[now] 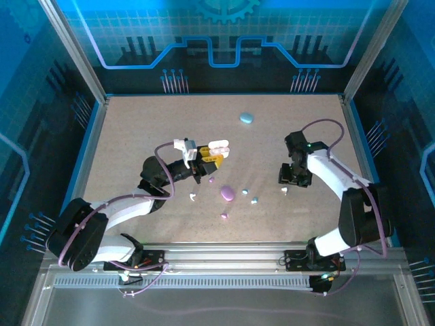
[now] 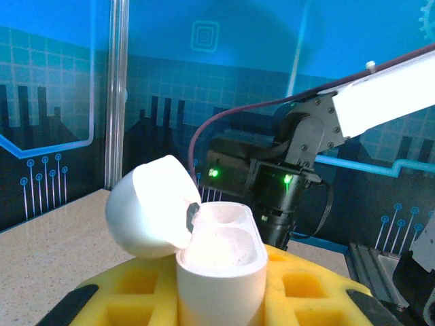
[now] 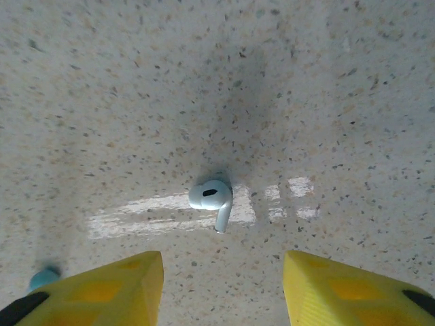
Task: Insert wireless bluetooth earbuds into charging case
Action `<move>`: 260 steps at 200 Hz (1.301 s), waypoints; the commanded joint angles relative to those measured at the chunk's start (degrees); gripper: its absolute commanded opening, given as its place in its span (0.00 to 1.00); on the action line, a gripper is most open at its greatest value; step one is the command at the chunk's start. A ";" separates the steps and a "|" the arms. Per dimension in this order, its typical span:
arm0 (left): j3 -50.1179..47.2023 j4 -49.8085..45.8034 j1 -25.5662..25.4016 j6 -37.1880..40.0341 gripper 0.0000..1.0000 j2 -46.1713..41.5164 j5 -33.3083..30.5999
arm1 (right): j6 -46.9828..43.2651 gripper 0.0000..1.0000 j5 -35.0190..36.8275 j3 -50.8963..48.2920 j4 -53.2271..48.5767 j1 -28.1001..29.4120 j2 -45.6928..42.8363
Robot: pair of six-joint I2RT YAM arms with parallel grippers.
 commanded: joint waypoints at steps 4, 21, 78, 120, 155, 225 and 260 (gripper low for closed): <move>-0.45 1.67 -0.28 1.05 0.17 -1.52 0.16 | 0.14 0.51 -0.04 -1.08 1.10 1.11 2.39; -0.45 1.45 -0.28 1.30 0.16 -1.63 0.09 | 0.24 0.50 0.67 -1.64 2.40 1.31 3.33; -0.35 0.97 -0.28 1.32 0.17 -1.72 0.00 | -1.29 0.48 0.30 -0.44 3.26 1.76 8.09; -0.03 0.30 -0.33 1.57 0.17 -1.73 0.15 | -2.13 0.46 0.24 -0.13 4.17 2.01 10.24; 0.16 0.18 -0.31 1.50 0.17 -1.63 0.22 | -2.76 0.45 0.84 0.22 4.58 2.13 11.09; 0.51 0.15 -0.31 1.07 0.17 -1.11 0.44 | -3.23 0.42 0.30 0.60 6.06 1.34 12.06; 0.58 0.17 -0.28 1.12 0.17 -1.11 0.44 | -3.30 0.37 -1.10 0.41 6.85 0.43 12.56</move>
